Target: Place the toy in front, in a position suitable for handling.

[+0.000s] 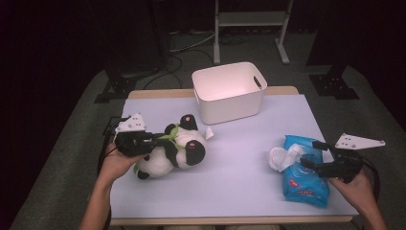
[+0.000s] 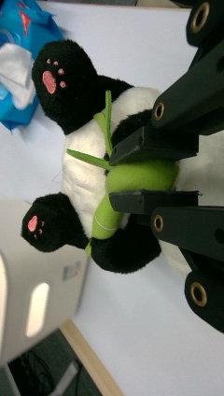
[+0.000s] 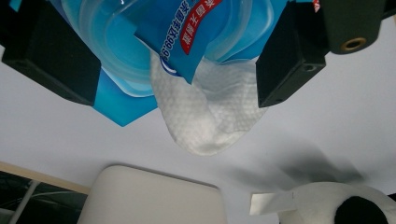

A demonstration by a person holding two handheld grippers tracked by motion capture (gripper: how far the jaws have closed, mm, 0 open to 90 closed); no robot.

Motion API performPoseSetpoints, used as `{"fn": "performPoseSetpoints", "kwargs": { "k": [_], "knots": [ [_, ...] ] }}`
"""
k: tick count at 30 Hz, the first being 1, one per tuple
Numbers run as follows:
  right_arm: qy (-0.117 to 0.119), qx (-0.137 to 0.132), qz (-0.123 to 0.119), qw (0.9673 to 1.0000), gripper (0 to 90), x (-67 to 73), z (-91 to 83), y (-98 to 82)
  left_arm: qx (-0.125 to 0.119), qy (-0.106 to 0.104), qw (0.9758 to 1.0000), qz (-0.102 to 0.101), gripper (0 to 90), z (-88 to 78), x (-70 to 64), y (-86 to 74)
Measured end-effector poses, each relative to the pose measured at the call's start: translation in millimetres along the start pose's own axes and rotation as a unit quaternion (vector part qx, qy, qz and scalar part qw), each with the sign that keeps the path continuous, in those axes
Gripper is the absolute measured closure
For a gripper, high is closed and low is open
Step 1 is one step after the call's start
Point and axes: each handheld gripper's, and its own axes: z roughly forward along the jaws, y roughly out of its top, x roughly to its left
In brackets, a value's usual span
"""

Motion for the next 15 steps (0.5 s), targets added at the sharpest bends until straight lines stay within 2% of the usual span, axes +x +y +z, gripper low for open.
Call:
{"fn": "performPoseSetpoints", "kwargs": {
  "k": [9,15],
  "knots": [
    [0.000,-0.002,0.001,1.0000,12.7,-2.1,-1.7,-1.1,-0.003,-0.018,0.9995,0.025,76.6,20.7,-9.4,29.3],
    [0.000,-0.006,0.002,1.0000,12.8,-2.6,-4.8,-0.8,-0.009,-0.037,0.9987,0.033,76.5,35.4,-18.0,45.8]
  ]
}}
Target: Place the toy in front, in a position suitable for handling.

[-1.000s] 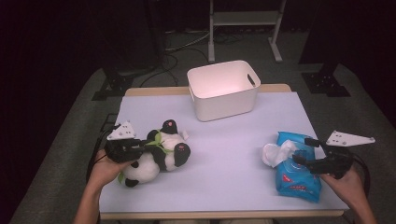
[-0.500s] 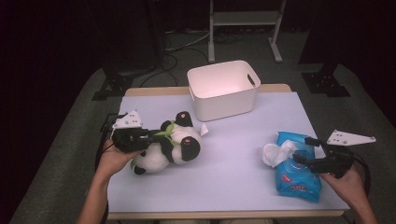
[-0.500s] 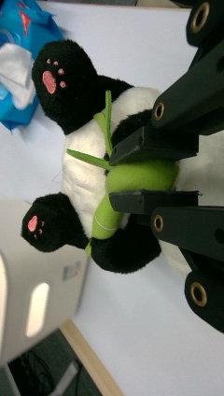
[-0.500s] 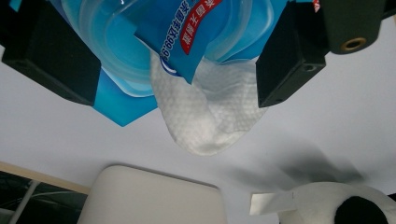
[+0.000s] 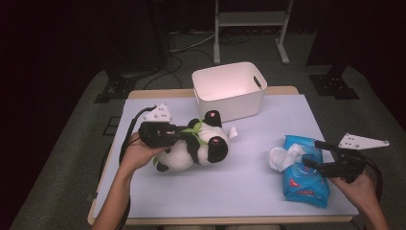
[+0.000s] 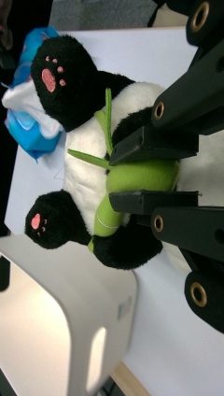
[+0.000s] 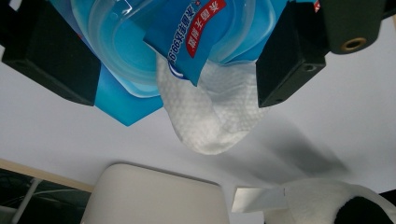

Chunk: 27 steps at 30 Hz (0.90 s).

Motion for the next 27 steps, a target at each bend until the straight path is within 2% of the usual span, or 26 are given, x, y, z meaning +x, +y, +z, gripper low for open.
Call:
{"fn": "performPoseSetpoints", "kwargs": {
  "k": [12,18,27],
  "knots": [
    [0.002,-0.002,0.000,1.0000,12.7,-1.1,-0.6,0.0,0.000,-0.029,0.9995,0.013,76.3,29.0,-14.3,22.5],
    [0.003,0.000,0.002,1.0000,12.7,-0.7,-0.2,-0.3,0.003,-0.039,0.9992,0.012,76.2,45.0,-20.3,27.1],
    [0.002,-0.001,0.001,1.0000,12.7,-1.2,0.2,-0.3,0.008,-0.050,0.9985,0.019,76.0,60.7,-29.5,33.2]
  ]
}}
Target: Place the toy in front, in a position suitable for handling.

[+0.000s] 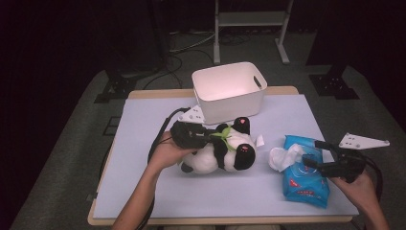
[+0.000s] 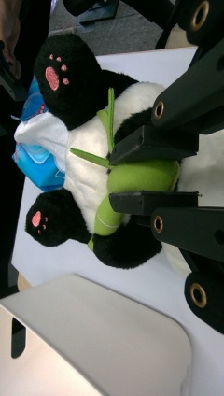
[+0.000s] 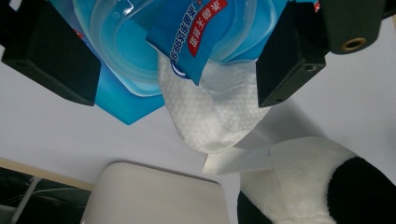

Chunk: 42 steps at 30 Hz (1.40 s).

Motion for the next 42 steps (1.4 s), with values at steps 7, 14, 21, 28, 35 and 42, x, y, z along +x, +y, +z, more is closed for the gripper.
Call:
{"fn": "performPoseSetpoints", "kwargs": {
  "k": [7,14,21,28,35,42],
  "knots": [
    [0.002,0.001,-0.003,1.0000,12.8,0.4,1.0,0.0,0.005,-0.001,1.0000,0.006,75.8,11.0,-7.2,1.3],
    [0.003,0.002,-0.003,1.0000,12.7,0.5,2.2,0.0,0.009,-0.002,0.9999,0.002,75.7,25.6,-11.8,-3.7],
    [0.006,0.005,-0.004,1.0000,12.8,0.7,2.5,-1.1,0.016,-0.014,0.9998,-0.003,75.4,37.2,-16.1,-14.0],
    [0.008,0.007,-0.007,0.9999,12.8,1.9,2.7,-1.5,0.018,-0.030,0.9993,-0.011,73.6,46.8,-20.2,-23.3],
    [0.011,0.009,-0.006,0.9999,12.8,2.6,1.0,-1.6,0.020,-0.031,0.9991,-0.020,65.7,45.4,-17.4,-30.4],
    [0.021,0.011,-0.011,0.9997,12.8,5.9,0.1,4.8,0.019,-0.033,0.9991,-0.022,50.9,41.8,-15.3,-34.2]
  ]
}}
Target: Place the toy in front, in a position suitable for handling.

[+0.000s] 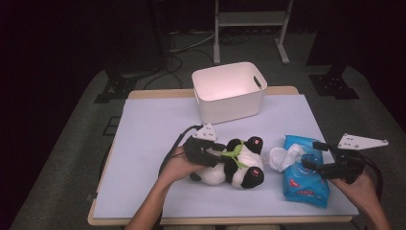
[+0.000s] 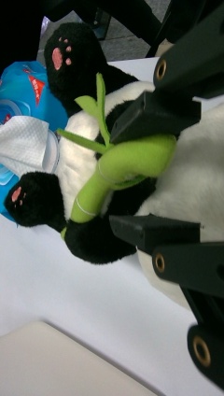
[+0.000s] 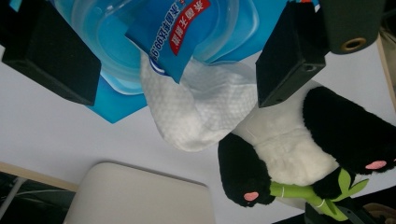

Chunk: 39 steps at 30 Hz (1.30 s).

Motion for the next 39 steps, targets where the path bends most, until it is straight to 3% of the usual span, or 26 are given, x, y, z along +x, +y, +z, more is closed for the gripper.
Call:
{"fn": "performPoseSetpoints", "kwargs": {
  "k": [7,19,26,32,39],
  "knots": [
    [0.004,0.013,-0.014,0.9998,13.3,3.0,2.5,7.8,-0.002,0.000,1.0000,-0.003,38.8,-3.6,0.9,-4.6],
    [0.014,0.036,-0.043,0.9983,15.4,12.0,13.4,24.5,-0.011,-0.003,0.9999,-0.005,31.2,-18.2,1.3,-11.2],
    [0.020,0.059,-0.078,0.9950,19.5,18.9,25.7,38.4,-0.015,0.003,0.9998,-0.015,29.1,-33.9,4.0,-21.9],
    [0.018,0.075,-0.094,0.9926,23.0,21.4,31.9,43.6,-0.019,0.009,0.9993,-0.032,28.1,-45.9,8.8,-38.2],
    [0.008,0.096,-0.119,0.9883,36.9,19.6,36.8,46.0,-0.010,0.016,0.9984,-0.053,26.8,-50.9,17.0,-58.8]
  ]
}}
